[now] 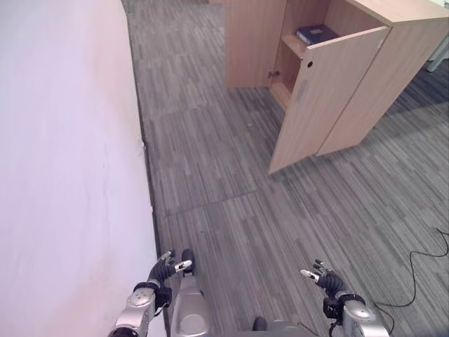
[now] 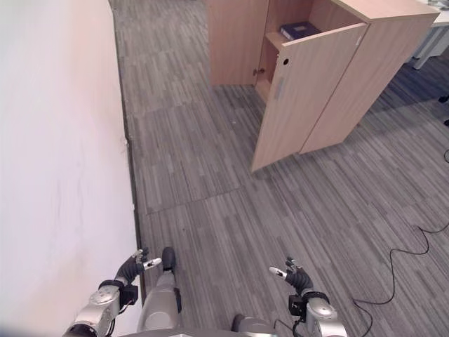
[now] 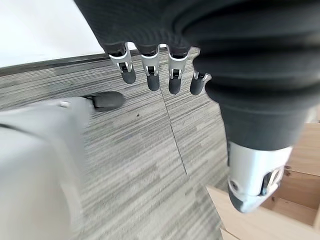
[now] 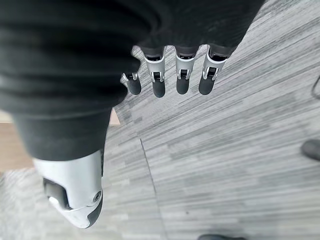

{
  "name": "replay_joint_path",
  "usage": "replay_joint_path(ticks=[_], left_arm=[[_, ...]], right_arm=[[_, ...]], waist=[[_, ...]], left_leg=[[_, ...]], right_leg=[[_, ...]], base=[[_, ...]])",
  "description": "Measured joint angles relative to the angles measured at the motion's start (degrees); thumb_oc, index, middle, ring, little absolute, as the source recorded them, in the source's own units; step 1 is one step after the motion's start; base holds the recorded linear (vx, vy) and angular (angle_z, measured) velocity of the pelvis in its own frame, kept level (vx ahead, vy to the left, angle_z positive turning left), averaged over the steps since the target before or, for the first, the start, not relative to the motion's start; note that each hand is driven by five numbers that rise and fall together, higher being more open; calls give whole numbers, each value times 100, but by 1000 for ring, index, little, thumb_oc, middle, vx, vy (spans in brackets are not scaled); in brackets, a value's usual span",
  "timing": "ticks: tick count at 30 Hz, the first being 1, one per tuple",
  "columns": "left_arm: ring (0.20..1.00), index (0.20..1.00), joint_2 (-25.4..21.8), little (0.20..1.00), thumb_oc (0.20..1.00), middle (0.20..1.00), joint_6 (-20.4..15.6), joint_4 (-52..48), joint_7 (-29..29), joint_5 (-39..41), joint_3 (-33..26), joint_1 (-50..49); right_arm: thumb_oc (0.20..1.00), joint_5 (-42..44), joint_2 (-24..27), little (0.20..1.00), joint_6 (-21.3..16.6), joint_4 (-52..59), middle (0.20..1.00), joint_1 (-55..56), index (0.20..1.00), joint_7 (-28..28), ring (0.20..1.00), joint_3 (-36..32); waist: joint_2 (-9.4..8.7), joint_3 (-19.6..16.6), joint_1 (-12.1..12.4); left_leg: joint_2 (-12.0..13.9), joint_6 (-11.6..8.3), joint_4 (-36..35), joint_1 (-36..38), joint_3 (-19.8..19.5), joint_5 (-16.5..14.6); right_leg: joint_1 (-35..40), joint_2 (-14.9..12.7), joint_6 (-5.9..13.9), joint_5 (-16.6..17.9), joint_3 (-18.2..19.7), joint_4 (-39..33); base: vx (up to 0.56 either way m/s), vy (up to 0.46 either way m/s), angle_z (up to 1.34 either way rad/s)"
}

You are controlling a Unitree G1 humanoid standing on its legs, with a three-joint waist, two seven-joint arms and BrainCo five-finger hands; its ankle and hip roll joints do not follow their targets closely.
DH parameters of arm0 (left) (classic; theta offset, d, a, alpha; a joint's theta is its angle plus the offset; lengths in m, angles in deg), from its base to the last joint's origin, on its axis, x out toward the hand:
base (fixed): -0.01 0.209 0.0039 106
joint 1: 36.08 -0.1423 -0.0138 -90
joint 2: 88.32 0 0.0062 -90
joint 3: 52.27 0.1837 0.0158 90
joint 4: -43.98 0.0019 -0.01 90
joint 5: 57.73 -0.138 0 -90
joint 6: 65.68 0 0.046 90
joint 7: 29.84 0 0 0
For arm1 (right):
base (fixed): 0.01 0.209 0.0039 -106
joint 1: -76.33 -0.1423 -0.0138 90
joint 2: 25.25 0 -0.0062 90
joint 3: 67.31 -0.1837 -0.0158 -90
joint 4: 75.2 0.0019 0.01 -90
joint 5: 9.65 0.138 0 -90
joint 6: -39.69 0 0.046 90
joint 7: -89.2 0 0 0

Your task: Put the empty folder in the office cabinet

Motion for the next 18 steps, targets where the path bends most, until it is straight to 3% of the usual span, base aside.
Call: replay_joint_path(ticks=[1,2,3,5,7,9,10,11,12,13,14,15,16,17,18], left_arm=[[1000,1000,-42,1000,1000,1000,7,114,26,14,-264,-105],[1000,1000,-180,1000,1000,1000,28,103,45,16,-378,-67],[1000,1000,-248,1000,1000,1000,24,73,49,18,-438,107],[1000,1000,-382,1000,1000,1000,-12,-76,51,17,-441,373],[1000,1000,-401,1000,1000,1000,-25,-86,46,15,-409,433],[1000,1000,-391,1000,1000,1000,-53,-117,26,14,-350,457],[1000,1000,-386,1000,1000,1000,-60,-174,28,15,-321,478],[1000,1000,-398,1000,1000,1000,-60,-172,31,12,-319,486],[1000,1000,-421,1000,1000,1000,-59,-208,48,17,-165,470],[1000,1000,-495,1000,1000,1000,-56,-237,27,12,-22,455],[1000,1000,-461,1000,1000,1000,-37,-275,42,12,-20,433],[1000,1000,-423,1000,1000,1000,-13,-285,85,12,-50,387],[1000,1000,-331,1000,1000,1000,5,-288,81,9,-43,369],[1000,1000,-319,1000,1000,1000,-7,-362,83,10,-17,382],[1000,1000,-326,1000,1000,1000,-97,-476,100,15,-204,267]], right_arm=[[1000,-2,-181,1000,43,-120,1000,76,1000,-14,1000,66],[1000,-2,-331,1000,66,-85,1000,91,1000,23,1000,240],[1000,-2,-441,1000,86,-104,1000,57,1000,66,1000,307],[1000,-2,-649,1000,115,-89,1000,-100,1000,83,1000,276],[1000,-2,-693,1000,85,-53,1000,-222,1000,113,1000,259],[1000,0,-669,1000,82,-66,1000,-331,1000,111,1000,243],[1000,0,-651,1000,77,-75,1000,-438,1000,109,1000,224],[1000,1,-692,1000,76,-72,1000,-541,1000,107,1000,236],[1000,2,-631,1000,75,-76,1000,-672,1000,86,1000,205],[1000,2,-630,1000,74,-72,1000,-781,1000,87,1000,203],[1000,0,-606,1000,62,-50,1000,-850,1000,99,1000,201],[1000,1,-595,1000,43,-34,1000,-924,1000,93,1000,179],[1000,1,-512,1000,-17,3,1000,-912,1000,92,1000,153],[1000,2,-419,1000,-20,5,1000,-768,1000,79,1000,156],[1000,1,-380,1000,-28,8,1000,-746,1000,32,1000,175]], waist=[[-350,-261,117],[-650,-387,77],[-745,-365,70],[-768,-379,154],[-707,-410,176],[-620,-421,145],[-547,-411,182],[-529,-393,194],[-396,-295,84],[-310,-236,46],[-188,-174,44],[-69,-90,30],[194,10,-120],[236,-17,-292],[197,-10,-300]], left_leg=[[-337,-27,521,-42,85,624],[-600,169,772,-209,175,419],[-683,251,893,-266,171,350],[-745,423,1287,-383,219,-19],[-825,530,1428,-269,310,-284],[-1015,668,1198,59,330,-391],[-1075,859,1083,204,375,-526],[-1136,892,1144,179,456,-619],[-1053,955,1200,210,465,-655],[-1050,974,1124,275,464,-670],[-1040,1211,928,463,441,-930],[-1029,1178,636,730,463,-895],[-941,984,410,1023,450,-629],[-978,1118,333,1164,415,-818],[-992,1134,122,1354,613,-958]], right_leg=[[129,-489,156,-196,241,-37],[43,-769,249,-50,270,42],[-110,-835,273,125,305,225],[-181,-932,503,879,516,285],[-170,-990,790,1341,596,469],[-450,-1080,1042,1857,609,1243],[-962,-1088,1153,1875,885,2070],[-1244,-1056,1065,2251,932,2396],[-1554,-1047,1106,2646,874,3017],[-1942,-1079,1167,2676,822,3756],[-2415,-1044,1024,2406,783,4350],[-2878,-1040,899,1942,598,4919],[-3017,-937,808,1407,293,4904],[-3209,-867,895,1196,191,4616],[-3635,-1056,698,867,-462,3675]], base=[[406,274,-59],[377,275,-40],[350,266,21],[331,265,8],[224,215,0],[177,254,17],[235,341,6],[277,380,2],[196,204,3],[275,251,-6],[189,146,-39],[344,136,-33],[404,86,-3],[680,-5,-10],[428,-96,-33]])
